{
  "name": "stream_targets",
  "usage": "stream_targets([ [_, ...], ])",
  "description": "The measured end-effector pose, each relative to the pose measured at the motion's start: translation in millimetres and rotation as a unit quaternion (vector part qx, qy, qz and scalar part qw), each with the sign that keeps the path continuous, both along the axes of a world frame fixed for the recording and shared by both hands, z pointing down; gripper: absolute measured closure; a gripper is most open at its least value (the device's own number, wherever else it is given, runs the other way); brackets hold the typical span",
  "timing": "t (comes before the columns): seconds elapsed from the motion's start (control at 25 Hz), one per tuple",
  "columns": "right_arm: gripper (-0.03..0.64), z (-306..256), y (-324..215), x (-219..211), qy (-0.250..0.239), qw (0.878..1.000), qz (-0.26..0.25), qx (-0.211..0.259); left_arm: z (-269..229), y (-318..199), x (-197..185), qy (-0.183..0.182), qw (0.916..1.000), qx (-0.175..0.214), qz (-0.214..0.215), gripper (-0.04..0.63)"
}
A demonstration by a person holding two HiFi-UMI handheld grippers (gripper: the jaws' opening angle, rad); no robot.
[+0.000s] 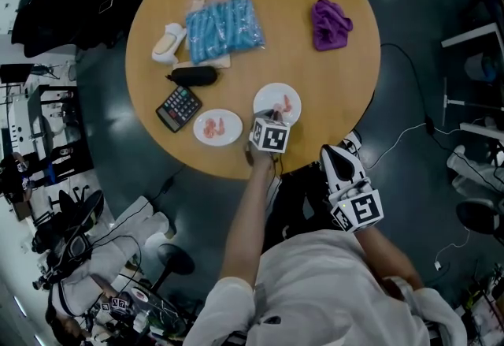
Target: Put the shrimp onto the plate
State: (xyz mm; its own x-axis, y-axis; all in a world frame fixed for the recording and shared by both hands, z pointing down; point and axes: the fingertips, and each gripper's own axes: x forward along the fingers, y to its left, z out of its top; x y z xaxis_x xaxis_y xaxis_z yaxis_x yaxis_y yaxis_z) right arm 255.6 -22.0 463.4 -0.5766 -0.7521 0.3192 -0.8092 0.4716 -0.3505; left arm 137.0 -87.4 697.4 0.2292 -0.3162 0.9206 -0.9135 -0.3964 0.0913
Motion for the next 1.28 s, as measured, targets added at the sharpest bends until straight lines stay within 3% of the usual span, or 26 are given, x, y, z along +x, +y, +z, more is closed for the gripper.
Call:
stream_targets([
  [0.4,0.601,-2,4,-1,-0.002,1.000,-0.012,0.004,-12,3,-10,0.023,0.9991,0.020,-0.029,0.546],
  [0.56,0.601,-4,3,-8,-0.004,1.000,-0.026,0.011,-38,13,-26,0.041,0.9955,0.050,-0.069,0.546],
  [0.68,0.601,-11,2,-19,-0.008,0.999,-0.044,0.019,-90,30,-42,0.060,0.9849,0.121,-0.108,0.549],
  [0.84,0.601,-19,-3,-49,-0.013,0.996,-0.084,0.034,-154,69,-76,0.062,0.9647,0.204,-0.154,0.586],
  [1.04,0.601,-6,1,-107,0.005,0.991,-0.127,0.031,-182,110,-127,0.062,0.9472,0.245,-0.198,0.588],
  [1.28,0.601,42,-7,-177,0.030,0.992,-0.115,-0.034,-195,117,-176,0.088,0.9310,0.277,-0.221,0.588],
])
